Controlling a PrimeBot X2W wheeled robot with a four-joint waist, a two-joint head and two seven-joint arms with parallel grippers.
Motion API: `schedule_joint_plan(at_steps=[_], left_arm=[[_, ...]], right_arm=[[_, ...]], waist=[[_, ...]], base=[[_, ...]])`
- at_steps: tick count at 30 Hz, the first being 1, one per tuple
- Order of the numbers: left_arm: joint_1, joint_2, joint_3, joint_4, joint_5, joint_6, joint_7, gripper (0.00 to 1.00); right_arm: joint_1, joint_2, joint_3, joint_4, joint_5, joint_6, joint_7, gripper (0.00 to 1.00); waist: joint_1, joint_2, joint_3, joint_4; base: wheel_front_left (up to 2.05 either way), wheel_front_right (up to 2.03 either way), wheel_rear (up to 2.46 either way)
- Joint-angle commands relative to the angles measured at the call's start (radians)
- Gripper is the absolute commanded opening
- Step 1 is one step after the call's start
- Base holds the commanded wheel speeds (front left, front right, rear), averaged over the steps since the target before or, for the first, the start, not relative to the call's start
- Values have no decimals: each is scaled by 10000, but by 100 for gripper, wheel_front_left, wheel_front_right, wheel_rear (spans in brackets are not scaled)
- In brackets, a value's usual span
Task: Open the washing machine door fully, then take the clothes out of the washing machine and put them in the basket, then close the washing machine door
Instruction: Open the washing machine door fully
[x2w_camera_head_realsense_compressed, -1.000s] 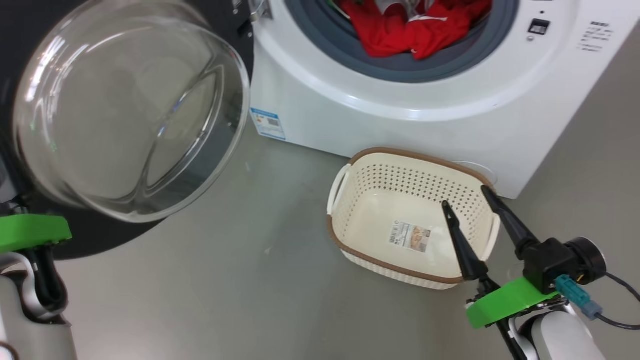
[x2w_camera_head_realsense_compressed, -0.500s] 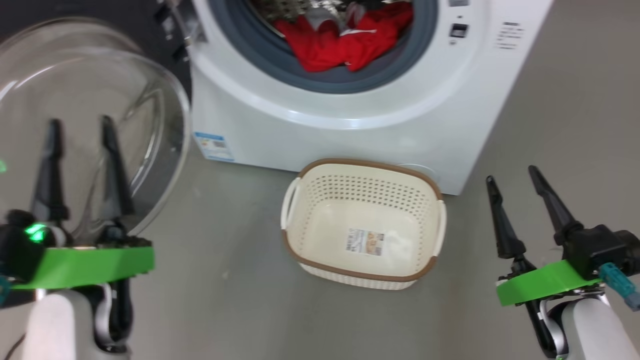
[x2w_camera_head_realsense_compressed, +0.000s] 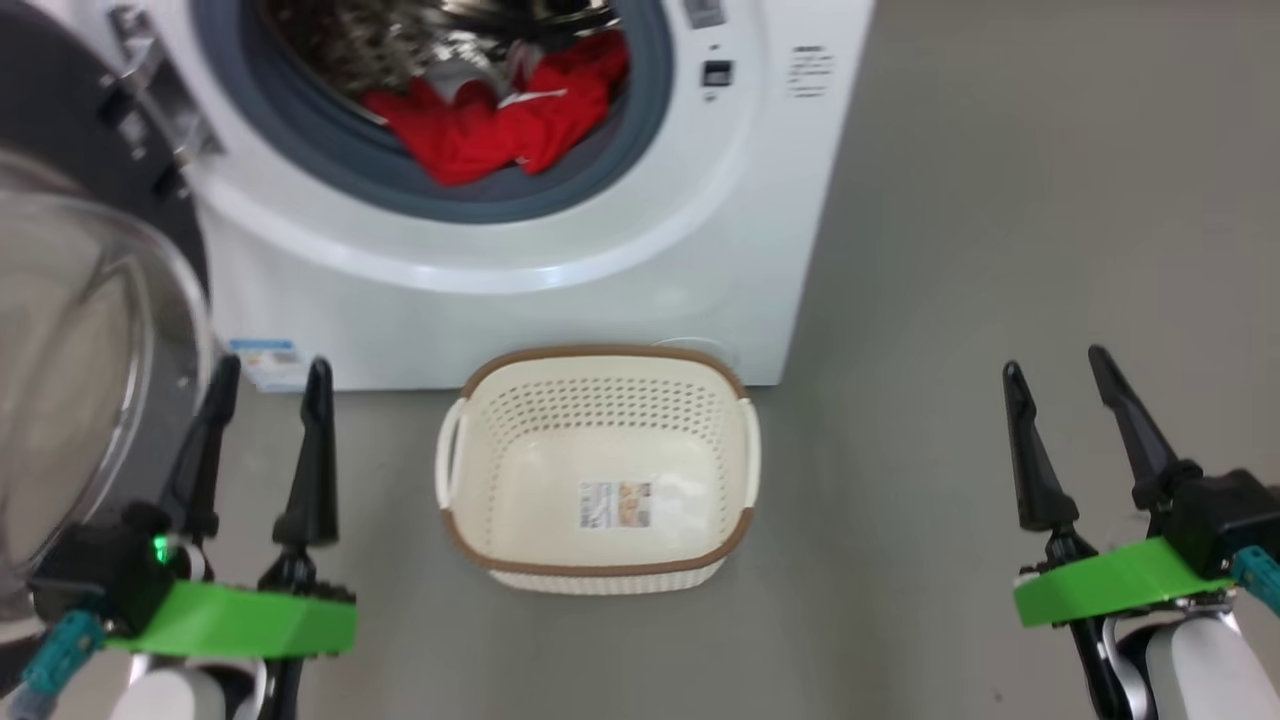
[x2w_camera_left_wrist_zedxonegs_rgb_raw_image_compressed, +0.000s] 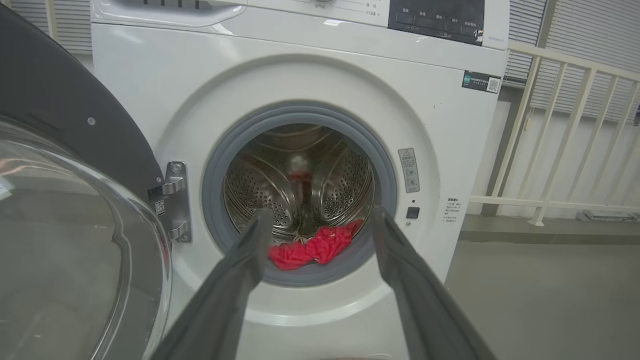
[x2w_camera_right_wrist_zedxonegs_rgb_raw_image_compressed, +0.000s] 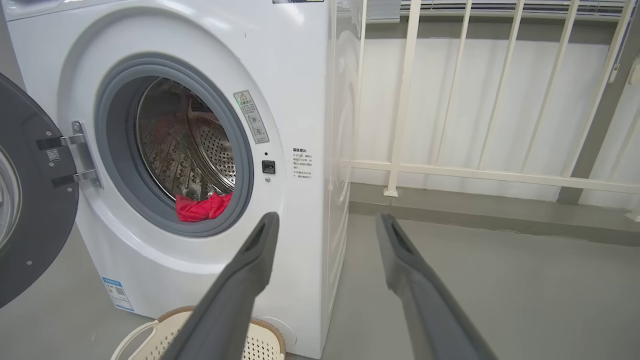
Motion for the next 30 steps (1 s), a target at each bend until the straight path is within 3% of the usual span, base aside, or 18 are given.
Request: schedule_joint_plan(at_steps=[1,12,30], left_arm=[[188,435,263,-184,-57,-53,-32,100],[1816,609,207,-31,27,125,-36,100],[2415,554,77,65,57,400,6,100]], right_arm=[[89,0,219,-186,178,35,-61,100],[889,1,580,-190,364,35,-62,100],[1451,1,446,-481,296,35,-62,100]], waist=[[0,0,-450,-766],[0,0,-1232,-1912],[0,0,-1445,-1909]], base=[[0,0,0],[0,0,0],[0,0,0]])
